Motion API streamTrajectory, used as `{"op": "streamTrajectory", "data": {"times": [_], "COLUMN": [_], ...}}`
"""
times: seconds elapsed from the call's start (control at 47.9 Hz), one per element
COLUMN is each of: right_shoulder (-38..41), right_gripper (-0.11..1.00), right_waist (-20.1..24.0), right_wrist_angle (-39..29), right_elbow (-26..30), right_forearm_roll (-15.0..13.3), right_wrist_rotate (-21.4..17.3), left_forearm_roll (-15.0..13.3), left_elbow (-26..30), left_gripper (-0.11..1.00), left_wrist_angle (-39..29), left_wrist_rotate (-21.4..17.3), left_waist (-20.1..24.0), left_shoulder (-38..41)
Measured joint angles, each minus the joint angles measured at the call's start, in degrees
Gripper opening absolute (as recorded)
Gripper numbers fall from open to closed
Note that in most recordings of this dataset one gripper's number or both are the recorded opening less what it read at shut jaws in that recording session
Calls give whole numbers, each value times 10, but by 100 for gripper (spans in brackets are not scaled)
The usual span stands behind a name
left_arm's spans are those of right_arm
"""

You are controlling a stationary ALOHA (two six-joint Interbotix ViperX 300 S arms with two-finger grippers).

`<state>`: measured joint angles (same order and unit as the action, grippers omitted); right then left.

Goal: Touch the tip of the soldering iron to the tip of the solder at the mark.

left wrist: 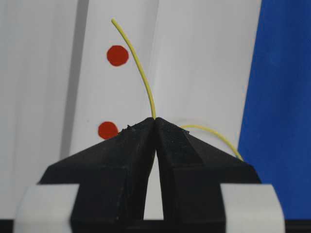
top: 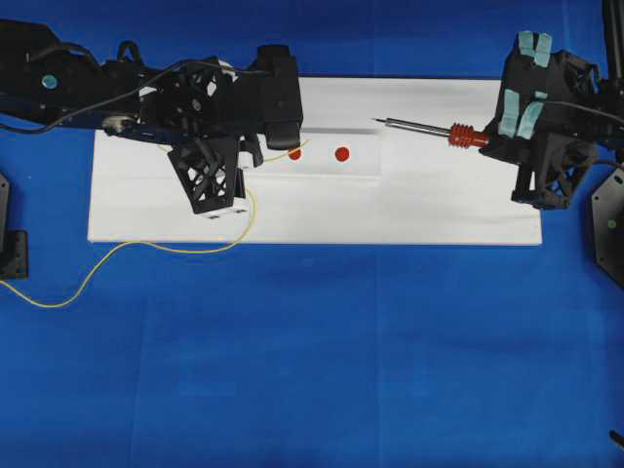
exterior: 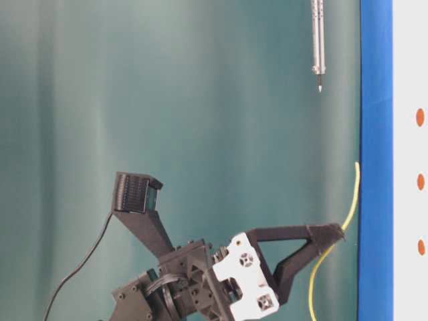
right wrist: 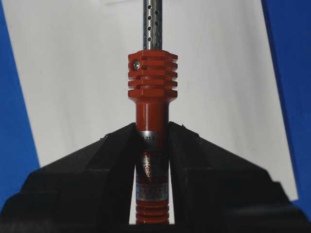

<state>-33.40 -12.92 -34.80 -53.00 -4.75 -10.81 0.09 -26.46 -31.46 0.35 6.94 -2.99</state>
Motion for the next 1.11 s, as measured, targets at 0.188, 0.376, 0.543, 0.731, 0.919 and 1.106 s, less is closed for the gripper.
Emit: {"op": "streamTrajectory", "data": {"times": [0.188,0.376,0.543,0.731,0.919,1.106], "right_shoulder": [1,12,54,132,230,316], "right_gripper": [6,6,6,6,6,6], "right_waist": [59,170,252,304,330,350], "right_wrist_angle": [33,83,131,203,279,322], "right_elbow": [-2,-2,-2,-2,2,23], "right_forearm_roll": [8,9,9,9,10,10], "right_wrist_rotate": [-45,-95,-124,-135,-146,-163], "left_forearm_roll": [0,0,0,0,0,0], "left_elbow": [-18,-49,-85,-141,-186,-192], "left_gripper": [2,2,2,2,2,2], "left_wrist_angle": [33,83,142,239,323,349], "left_wrist_rotate": [55,118,165,199,210,212], "left_waist": [-42,-117,-185,-250,-285,-294], "left_shoulder": [-6,-19,-25,-16,20,69]}}
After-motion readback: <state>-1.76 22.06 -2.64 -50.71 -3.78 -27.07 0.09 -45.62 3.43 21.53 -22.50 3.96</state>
